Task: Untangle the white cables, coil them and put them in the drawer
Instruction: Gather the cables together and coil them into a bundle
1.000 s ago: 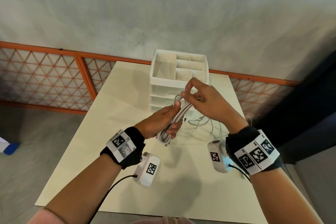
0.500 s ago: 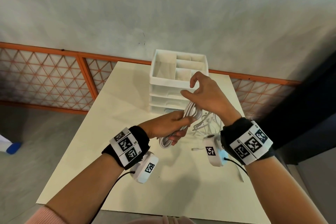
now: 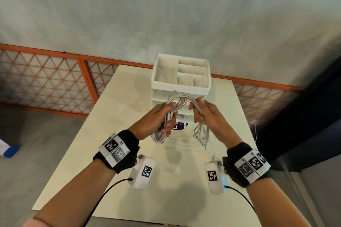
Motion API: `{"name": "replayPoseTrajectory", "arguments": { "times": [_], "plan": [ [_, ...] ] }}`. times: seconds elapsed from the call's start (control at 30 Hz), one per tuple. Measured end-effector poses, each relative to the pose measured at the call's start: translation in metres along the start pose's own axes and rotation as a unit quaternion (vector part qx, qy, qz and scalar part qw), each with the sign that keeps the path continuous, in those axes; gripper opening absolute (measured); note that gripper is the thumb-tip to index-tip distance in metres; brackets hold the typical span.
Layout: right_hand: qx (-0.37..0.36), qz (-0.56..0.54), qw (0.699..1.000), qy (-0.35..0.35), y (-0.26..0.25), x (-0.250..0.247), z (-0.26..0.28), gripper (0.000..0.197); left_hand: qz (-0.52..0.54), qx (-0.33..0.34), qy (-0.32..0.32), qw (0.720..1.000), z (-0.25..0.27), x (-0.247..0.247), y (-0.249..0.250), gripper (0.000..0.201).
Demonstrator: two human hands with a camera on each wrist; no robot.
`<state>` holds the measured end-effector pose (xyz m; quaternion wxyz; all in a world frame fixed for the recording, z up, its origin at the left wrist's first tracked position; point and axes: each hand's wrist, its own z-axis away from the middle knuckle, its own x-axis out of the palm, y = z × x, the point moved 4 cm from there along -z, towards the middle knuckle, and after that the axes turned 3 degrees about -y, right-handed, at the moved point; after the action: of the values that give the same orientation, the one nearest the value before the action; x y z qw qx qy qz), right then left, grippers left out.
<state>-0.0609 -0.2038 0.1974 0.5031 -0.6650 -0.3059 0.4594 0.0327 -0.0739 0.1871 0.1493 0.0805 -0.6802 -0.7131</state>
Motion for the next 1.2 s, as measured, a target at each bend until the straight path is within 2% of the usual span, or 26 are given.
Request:
{"name": "replayPoseTrajectory", "arguments": {
  "times": [0.07, 0.17, 0.23, 0.3, 0.43, 0.53, 0.73, 0.87, 1.0, 1.1, 1.2],
  "plan": [
    [0.001, -0.007, 1.0, 0.012, -0.001, 0.003, 0.0, 0.042, -0.008, 0.002, -0.005, 1.0, 0.001, 0.0, -0.001, 0.037],
    [0.015, -0.012, 0.995, 0.094, -0.001, 0.005, -0.004, 0.04, -0.026, 0.001, -0.022, 0.999, 0.001, 0.007, -0.002, 0.032],
    [0.027, -0.008, 0.99, 0.14, 0.0, 0.011, -0.003, 0.051, -0.038, 0.011, -0.021, 0.999, -0.002, 0.01, -0.002, 0.029],
    [0.039, -0.005, 0.987, 0.154, -0.001, 0.018, 0.001, 0.06, -0.044, 0.022, -0.016, 0.999, -0.004, 0.011, -0.001, 0.026],
    [0.058, -0.039, 0.988, 0.135, -0.018, 0.023, 0.005, 0.06, -0.067, 0.036, -0.009, 0.997, -0.006, 0.014, 0.001, 0.033],
    [0.066, -0.074, 0.99, 0.103, -0.025, 0.029, 0.005, 0.057, -0.064, 0.037, 0.003, 0.997, -0.007, 0.013, 0.0, 0.028],
    [0.107, -0.046, 0.991, 0.07, -0.018, 0.028, 0.001, 0.05, -0.1, 0.032, 0.024, 0.994, -0.003, 0.011, -0.001, 0.03],
    [0.113, -0.065, 0.989, 0.065, -0.017, 0.031, -0.002, 0.049, -0.067, 0.036, 0.022, 0.997, -0.004, 0.009, -0.005, 0.033],
    [0.097, -0.053, 0.992, 0.067, -0.015, 0.035, -0.004, 0.049, -0.065, 0.033, 0.017, 0.997, -0.004, 0.006, -0.006, 0.045],
    [0.108, -0.06, 0.99, 0.063, -0.01, 0.035, -0.007, 0.05, -0.048, 0.035, 0.01, 0.998, -0.003, 0.004, -0.003, 0.038],
    [0.119, -0.071, 0.99, 0.011, -0.006, 0.041, -0.009, 0.059, -0.002, 0.038, 0.02, 0.999, -0.006, 0.001, -0.003, 0.034]
  ]
}}
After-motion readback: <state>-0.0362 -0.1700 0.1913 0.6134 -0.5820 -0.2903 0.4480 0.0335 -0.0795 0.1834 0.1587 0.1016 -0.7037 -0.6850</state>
